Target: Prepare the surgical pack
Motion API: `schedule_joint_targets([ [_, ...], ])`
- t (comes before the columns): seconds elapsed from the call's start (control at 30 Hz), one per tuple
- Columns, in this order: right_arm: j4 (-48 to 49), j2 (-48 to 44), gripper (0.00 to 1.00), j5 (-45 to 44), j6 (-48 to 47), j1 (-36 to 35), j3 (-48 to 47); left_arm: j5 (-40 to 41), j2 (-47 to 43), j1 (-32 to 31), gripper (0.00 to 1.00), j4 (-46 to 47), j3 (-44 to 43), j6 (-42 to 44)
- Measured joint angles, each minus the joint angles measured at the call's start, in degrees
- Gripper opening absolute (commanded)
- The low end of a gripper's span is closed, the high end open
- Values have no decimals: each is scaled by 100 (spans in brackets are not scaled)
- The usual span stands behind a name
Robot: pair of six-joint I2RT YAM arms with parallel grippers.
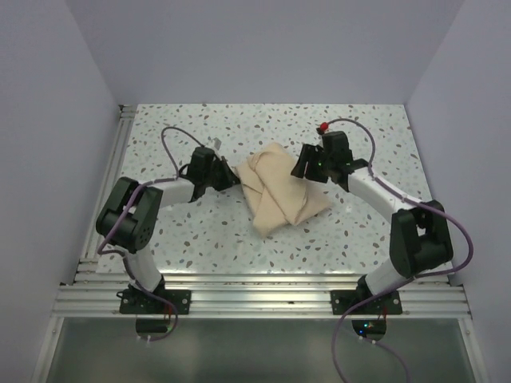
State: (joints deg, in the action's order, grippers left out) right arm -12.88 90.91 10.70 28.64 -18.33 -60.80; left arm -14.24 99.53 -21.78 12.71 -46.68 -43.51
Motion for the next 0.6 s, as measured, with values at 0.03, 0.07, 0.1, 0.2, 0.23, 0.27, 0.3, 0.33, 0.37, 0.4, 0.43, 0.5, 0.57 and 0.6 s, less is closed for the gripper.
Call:
schedule_joint_targets([
  [0.03,-37,-72,61,-105,-24,-4,-17,-59,227,42,2,42,-358,24],
  [0.07,-79,-125,61,-199,-50,-2,-42,-129,393,74,4,85,-647,44],
  [0.1,-153,-170,61,-297,-87,-2,-81,-210,479,116,6,149,-831,68],
  [0.2,-387,-238,61,-518,-297,-24,-240,-326,422,234,10,221,-920,138],
  [0.23,-485,-243,61,-555,-391,-46,-319,-352,380,269,11,221,-881,179],
  [0.27,-625,-232,61,-603,-487,-92,-431,-374,319,302,11,214,-813,229],
  [0.3,-787,-210,61,-684,-581,-162,-575,-400,240,334,11,190,-710,267],
  [0.33,-1023,-157,61,-765,-682,-251,-787,-437,155,354,11,160,-599,304],
  [0.37,-1272,-52,61,-870,-769,-369,-1071,-498,87,378,11,105,-509,374],
  [0.4,-1449,74,61,-946,-850,-494,-1364,-557,46,387,11,35,-452,424],
  [0.43,-1650,223,60,-1049,-920,-636,-1676,-640,33,396,10,-28,-424,481],
  [0.5,-1919,483,60,-1246,-1016,-905,-2159,-817,33,404,10,-127,-404,570],
  [0.57,-2221,728,60,-1497,-1082,-1189,-2540,-1021,33,404,11,-179,-391,638],
  [0.6,-2352,837,60,-1628,-1108,-1331,-2673,-1134,33,404,11,-181,-380,669],
])
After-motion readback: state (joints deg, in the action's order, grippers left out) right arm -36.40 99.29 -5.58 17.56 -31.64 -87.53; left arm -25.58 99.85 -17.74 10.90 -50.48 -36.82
